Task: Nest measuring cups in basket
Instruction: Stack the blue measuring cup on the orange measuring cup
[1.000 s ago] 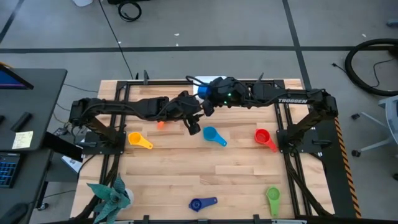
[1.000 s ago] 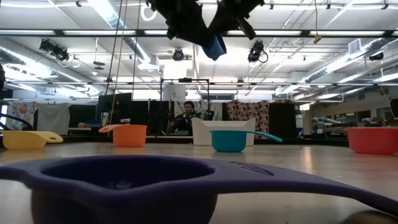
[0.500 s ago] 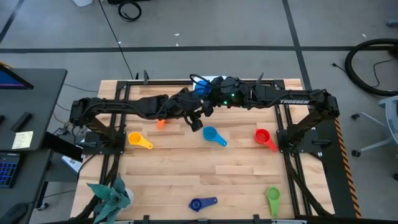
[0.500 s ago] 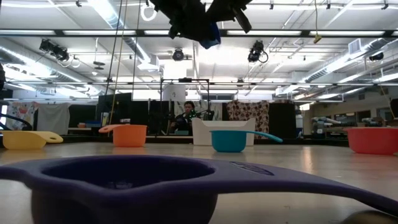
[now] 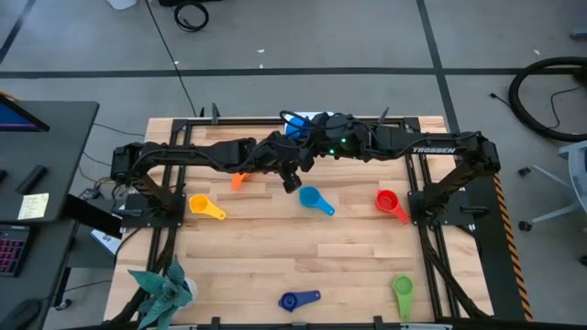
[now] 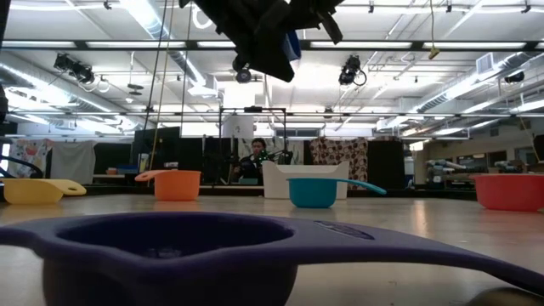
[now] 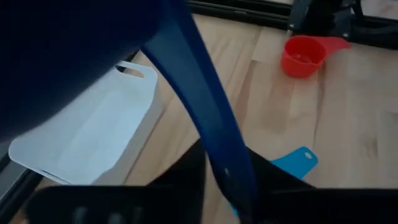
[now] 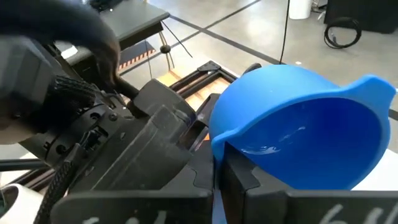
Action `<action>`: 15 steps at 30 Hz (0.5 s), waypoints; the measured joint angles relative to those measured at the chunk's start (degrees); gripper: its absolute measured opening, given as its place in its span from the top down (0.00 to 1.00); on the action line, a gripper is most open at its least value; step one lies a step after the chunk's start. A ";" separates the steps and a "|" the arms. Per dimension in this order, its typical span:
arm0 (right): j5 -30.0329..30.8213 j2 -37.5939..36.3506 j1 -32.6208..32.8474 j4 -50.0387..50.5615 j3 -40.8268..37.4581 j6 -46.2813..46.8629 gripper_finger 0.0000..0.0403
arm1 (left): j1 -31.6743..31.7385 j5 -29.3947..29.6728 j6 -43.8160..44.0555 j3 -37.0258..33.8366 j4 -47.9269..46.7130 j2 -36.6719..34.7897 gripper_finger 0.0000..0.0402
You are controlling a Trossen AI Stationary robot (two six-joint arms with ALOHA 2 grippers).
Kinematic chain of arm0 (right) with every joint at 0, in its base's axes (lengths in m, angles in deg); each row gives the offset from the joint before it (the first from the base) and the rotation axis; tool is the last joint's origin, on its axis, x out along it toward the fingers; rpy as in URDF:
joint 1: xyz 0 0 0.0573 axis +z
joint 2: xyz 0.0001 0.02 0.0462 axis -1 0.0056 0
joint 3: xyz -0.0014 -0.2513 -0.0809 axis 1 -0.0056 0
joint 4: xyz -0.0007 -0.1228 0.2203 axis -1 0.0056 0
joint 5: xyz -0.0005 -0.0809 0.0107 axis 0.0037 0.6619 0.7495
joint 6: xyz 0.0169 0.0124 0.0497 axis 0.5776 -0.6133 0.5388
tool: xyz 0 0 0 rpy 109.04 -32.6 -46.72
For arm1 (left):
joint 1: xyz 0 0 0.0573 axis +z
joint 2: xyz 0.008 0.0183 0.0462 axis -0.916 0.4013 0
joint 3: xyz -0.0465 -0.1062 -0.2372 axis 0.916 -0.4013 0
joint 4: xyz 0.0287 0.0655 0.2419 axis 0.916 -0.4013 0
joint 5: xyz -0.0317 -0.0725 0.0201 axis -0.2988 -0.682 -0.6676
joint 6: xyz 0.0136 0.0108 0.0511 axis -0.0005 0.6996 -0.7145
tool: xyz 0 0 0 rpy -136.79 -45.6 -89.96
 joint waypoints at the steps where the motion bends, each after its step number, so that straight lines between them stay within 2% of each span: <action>1: -0.01 0.00 0.00 0.02 0.02 0.28 0.97 | 0.02 0.05 -1.05 0.00 -0.04 0.00 0.94; 5: 0.19 0.00 -0.02 0.16 0.02 0.53 0.97 | 0.11 0.26 -2.72 -0.02 0.06 0.11 0.98; 15: -1.04 -0.06 -0.07 1.06 0.32 0.62 0.96 | 0.11 -2.66 -3.11 -0.13 -1.07 -1.42 0.99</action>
